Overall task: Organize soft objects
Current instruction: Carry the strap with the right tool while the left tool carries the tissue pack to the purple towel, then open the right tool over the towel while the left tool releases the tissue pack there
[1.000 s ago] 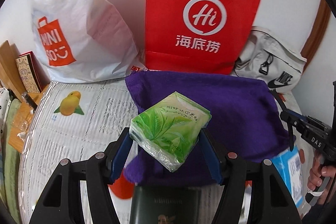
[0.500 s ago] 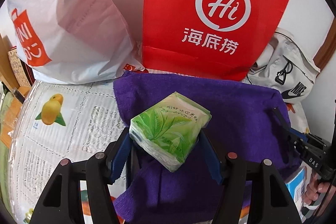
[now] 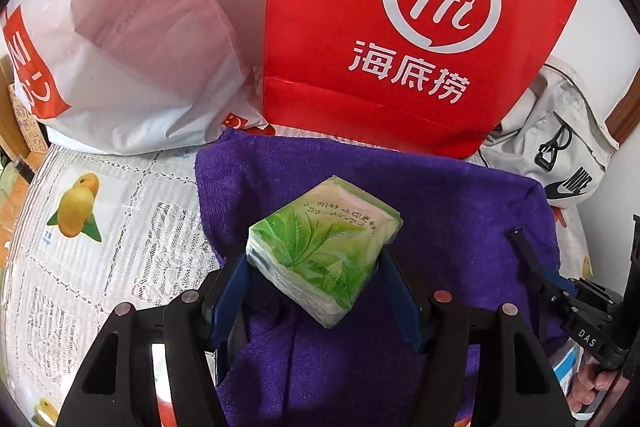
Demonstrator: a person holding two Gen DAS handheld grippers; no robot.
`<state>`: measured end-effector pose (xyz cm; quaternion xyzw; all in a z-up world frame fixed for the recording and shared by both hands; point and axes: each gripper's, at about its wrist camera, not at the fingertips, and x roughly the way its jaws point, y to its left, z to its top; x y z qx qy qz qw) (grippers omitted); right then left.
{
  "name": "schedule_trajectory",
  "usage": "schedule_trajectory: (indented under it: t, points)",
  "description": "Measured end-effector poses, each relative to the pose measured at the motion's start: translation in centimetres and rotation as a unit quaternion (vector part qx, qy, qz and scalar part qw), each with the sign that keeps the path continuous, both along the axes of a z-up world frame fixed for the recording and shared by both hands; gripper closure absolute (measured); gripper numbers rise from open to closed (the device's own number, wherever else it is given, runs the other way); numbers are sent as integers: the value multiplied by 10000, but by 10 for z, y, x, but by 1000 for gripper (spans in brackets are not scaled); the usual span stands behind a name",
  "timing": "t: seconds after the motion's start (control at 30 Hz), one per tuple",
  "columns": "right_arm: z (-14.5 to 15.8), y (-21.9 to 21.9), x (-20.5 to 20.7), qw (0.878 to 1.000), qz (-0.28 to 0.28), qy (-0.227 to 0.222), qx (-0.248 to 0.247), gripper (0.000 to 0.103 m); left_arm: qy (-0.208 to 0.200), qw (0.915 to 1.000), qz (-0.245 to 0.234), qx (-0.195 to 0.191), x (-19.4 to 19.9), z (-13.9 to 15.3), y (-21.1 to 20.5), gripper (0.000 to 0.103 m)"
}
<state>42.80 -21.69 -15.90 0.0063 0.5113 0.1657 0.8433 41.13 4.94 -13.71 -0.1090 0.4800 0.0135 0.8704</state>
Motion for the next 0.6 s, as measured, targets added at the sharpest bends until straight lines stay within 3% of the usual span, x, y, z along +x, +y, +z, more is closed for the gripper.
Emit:
schedule_trajectory:
  t: [0.37, 0.43, 0.6]
  points:
    - [-8, 8, 7, 9999, -1, 126, -61, 81, 109, 9999, 2, 55, 8, -7, -1, 40]
    - [-8, 10, 6, 9999, 12, 116, -48, 68, 137, 9998, -13, 110, 9, -8, -3, 39]
    - [1, 8, 0, 9999, 16, -87, -143, 48, 167, 9998, -1, 93, 8, -6, -4, 30]
